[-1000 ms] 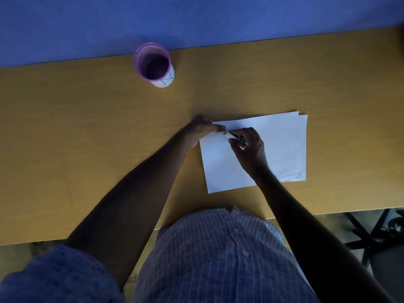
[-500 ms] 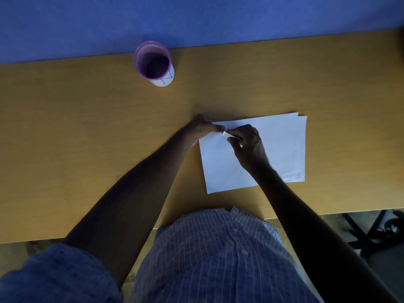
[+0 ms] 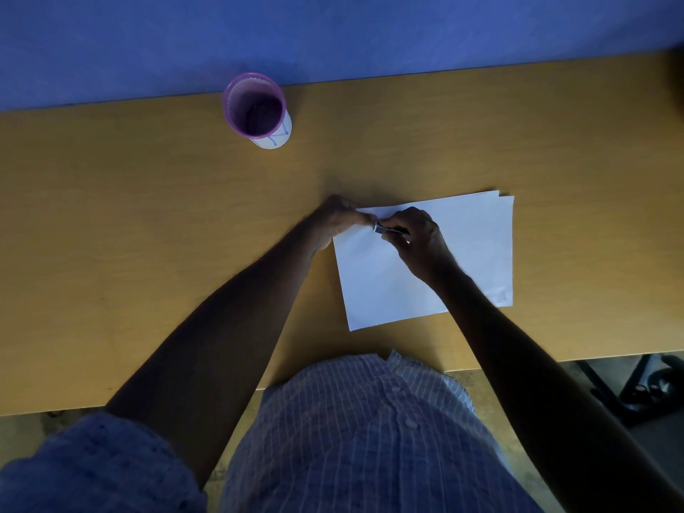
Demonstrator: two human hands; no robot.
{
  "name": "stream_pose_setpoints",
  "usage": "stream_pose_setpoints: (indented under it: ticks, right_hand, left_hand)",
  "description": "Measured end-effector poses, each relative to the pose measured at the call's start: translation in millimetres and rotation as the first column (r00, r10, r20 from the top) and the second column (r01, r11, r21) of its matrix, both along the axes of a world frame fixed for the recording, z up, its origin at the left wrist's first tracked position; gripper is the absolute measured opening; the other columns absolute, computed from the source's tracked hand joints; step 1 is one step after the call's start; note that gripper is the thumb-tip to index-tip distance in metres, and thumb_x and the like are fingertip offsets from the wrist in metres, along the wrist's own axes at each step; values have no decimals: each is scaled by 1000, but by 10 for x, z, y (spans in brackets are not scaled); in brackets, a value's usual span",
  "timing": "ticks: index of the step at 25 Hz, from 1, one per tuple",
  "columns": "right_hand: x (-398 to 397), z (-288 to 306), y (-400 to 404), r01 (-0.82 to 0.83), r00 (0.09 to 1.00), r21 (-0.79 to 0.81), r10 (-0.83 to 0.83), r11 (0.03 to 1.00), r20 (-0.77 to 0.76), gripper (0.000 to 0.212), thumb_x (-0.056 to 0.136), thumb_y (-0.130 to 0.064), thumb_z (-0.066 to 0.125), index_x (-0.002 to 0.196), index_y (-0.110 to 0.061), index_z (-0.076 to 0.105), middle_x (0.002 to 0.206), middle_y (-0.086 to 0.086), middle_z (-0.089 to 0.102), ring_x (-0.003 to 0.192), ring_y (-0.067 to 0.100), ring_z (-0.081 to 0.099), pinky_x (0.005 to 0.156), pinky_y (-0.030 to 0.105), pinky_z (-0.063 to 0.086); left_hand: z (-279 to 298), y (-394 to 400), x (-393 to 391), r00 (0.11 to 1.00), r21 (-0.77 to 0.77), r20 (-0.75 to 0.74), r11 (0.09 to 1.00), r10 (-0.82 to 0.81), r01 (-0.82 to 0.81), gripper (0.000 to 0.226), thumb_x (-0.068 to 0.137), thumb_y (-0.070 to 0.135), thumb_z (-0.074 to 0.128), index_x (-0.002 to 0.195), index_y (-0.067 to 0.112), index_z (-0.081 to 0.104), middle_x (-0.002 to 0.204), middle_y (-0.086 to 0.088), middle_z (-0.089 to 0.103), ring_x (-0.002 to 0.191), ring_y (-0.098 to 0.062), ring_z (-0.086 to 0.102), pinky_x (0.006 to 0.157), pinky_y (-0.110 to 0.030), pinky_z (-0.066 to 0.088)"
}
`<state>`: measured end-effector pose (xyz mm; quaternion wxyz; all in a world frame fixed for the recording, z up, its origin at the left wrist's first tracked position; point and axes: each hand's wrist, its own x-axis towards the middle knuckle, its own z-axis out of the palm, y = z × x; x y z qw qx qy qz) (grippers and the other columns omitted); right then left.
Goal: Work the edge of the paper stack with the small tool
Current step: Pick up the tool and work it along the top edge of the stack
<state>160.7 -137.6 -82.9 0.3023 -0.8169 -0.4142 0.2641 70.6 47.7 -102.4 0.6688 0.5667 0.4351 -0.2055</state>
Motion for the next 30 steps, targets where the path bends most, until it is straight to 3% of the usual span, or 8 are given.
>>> stream_pose_setpoints:
  ticks: [3, 7, 9, 12, 16, 23, 27, 30]
  right_hand:
    - [16, 13, -5, -24, 1000, 28, 23, 999, 7, 17, 88, -3, 78, 105, -4, 74, 102, 13, 72, 98, 29, 64, 83, 37, 57]
    - [-6, 36, -41, -102, 995, 13, 102, 995, 9, 20, 89, -6, 79, 109, -8, 76, 108, 8, 73, 103, 25, 63, 86, 34, 56]
    - [-67, 44, -94, -126, 992, 9, 126, 992, 18, 19, 90, -7, 78, 109, -7, 75, 109, 8, 73, 103, 25, 63, 86, 35, 56]
    - [-73, 62, -146, -15, 1000, 30, 15, 999, -8, 19, 90, -6, 77, 108, -5, 72, 107, 10, 71, 102, 26, 63, 85, 37, 59]
    - [-34, 64, -99, 112, 991, -24, -114, 993, -71, 17, 91, -10, 75, 107, -8, 72, 106, 7, 71, 104, 25, 66, 90, 41, 57]
    - [-63, 44, -63, 139, 985, -46, -142, 989, -95, 14, 91, -14, 76, 103, -11, 72, 102, 4, 71, 98, 22, 67, 86, 41, 57]
    - [-69, 47, -42, 130, 988, -32, -132, 991, -75, 13, 90, -12, 77, 103, -9, 73, 101, 6, 71, 97, 24, 66, 85, 38, 57]
    - [-51, 52, -25, 59, 998, 5, -59, 998, -28, 14, 90, -8, 77, 103, -7, 74, 101, 8, 72, 97, 24, 65, 83, 34, 57]
  left_hand:
    - [45, -12, 5, 1000, 17, 0, 1000, 13, -13, 30, 80, 11, 85, 107, 1, 78, 108, -7, 77, 104, -24, 67, 81, -28, 49]
    - [59, -30, 7, 999, 7, -22, 1000, 28, -28, 35, 79, 13, 87, 109, -1, 78, 109, -12, 78, 101, -30, 72, 84, -35, 56]
    - [37, -37, 0, 1000, 15, -12, 999, 29, -29, 39, 79, 16, 88, 112, 0, 77, 111, -7, 77, 100, -26, 70, 79, -30, 55]
    - [23, -36, 3, 1000, 50, -5, 999, -1, 1, 40, 79, 20, 89, 113, 4, 74, 110, 5, 72, 96, -11, 62, 74, -23, 47]
    - [-3, -15, 1, 1000, 35, -13, 999, -24, 24, 40, 77, 21, 89, 112, 6, 77, 117, 0, 75, 103, -16, 65, 83, -29, 50]
    - [9, -11, 19, 999, 35, -29, 999, -18, 19, 38, 76, 17, 89, 111, 9, 77, 103, 9, 72, 91, -4, 59, 72, -20, 44]
    - [31, -13, 27, 999, 39, -33, 999, -32, 33, 48, 76, 16, 88, 121, 5, 74, 127, -2, 71, 111, -22, 61, 89, -29, 46]
    - [50, -6, 38, 998, 40, -57, 999, -34, 36, 46, 74, 14, 88, 117, 2, 75, 129, -6, 72, 118, -27, 61, 98, -35, 47]
